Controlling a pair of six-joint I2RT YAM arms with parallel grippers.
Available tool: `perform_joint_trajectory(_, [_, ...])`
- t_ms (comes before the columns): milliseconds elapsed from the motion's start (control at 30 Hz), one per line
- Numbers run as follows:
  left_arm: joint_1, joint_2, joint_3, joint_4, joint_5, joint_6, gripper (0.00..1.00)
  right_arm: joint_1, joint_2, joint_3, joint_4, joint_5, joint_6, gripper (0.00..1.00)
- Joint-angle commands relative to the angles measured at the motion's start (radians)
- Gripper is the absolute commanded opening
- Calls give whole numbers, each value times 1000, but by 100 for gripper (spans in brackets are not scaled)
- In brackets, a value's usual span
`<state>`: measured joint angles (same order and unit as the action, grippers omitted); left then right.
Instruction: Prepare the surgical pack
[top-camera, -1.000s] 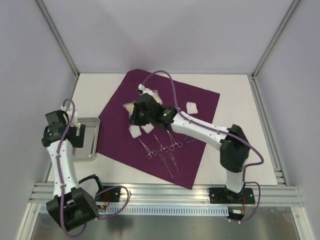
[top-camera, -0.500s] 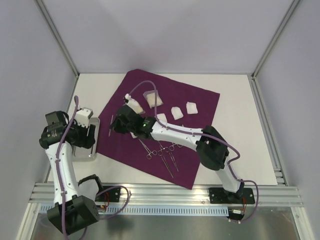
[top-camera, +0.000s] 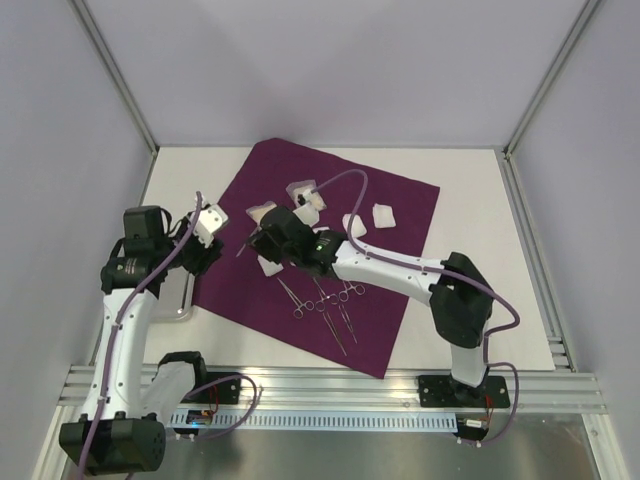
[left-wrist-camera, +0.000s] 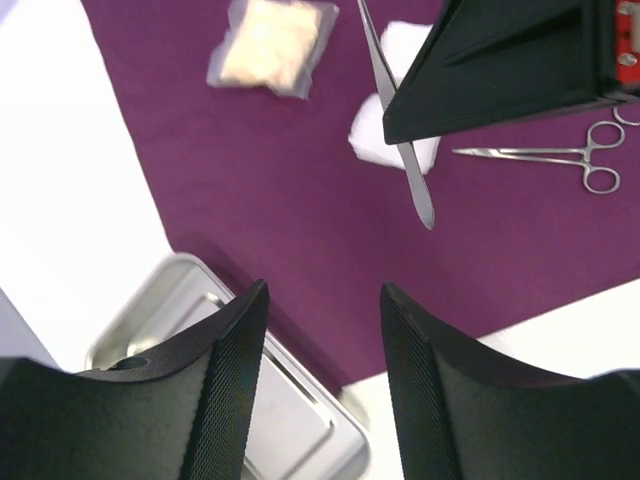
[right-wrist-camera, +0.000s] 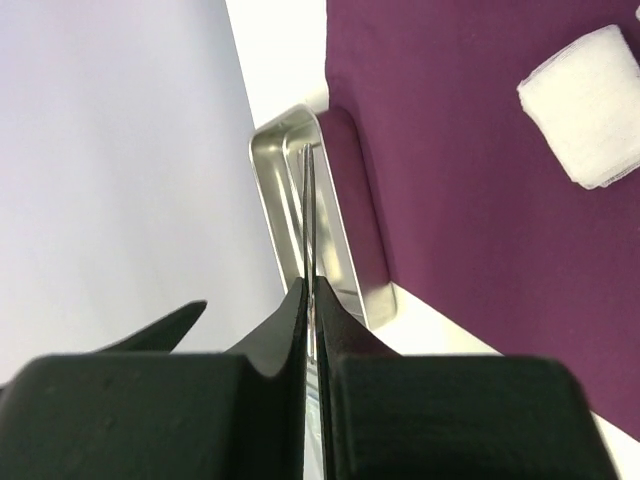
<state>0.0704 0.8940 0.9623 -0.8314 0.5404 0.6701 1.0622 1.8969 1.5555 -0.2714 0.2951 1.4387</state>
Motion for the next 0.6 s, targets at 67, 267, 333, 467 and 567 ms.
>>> perform_joint_trajectory(67, [-23,-3,33,90,163,153,55,-11,-12,6,26,6,155,1])
perform_joint_trajectory(267, [-108,-18,-16,110,167,195,59,-11,40,75,-22,25,192,0])
perform_joint_trajectory(333, [-154,-15,-36,138,91,201,61,-11,56,86,-28,19,198,0])
perform_joint_trajectory(467, [-156,-9,-62,170,27,224,61,-10,64,89,-11,-16,212,1])
perform_joint_trajectory(567, [-158,-9,-71,155,16,256,61,-10,59,84,-9,-14,212,0])
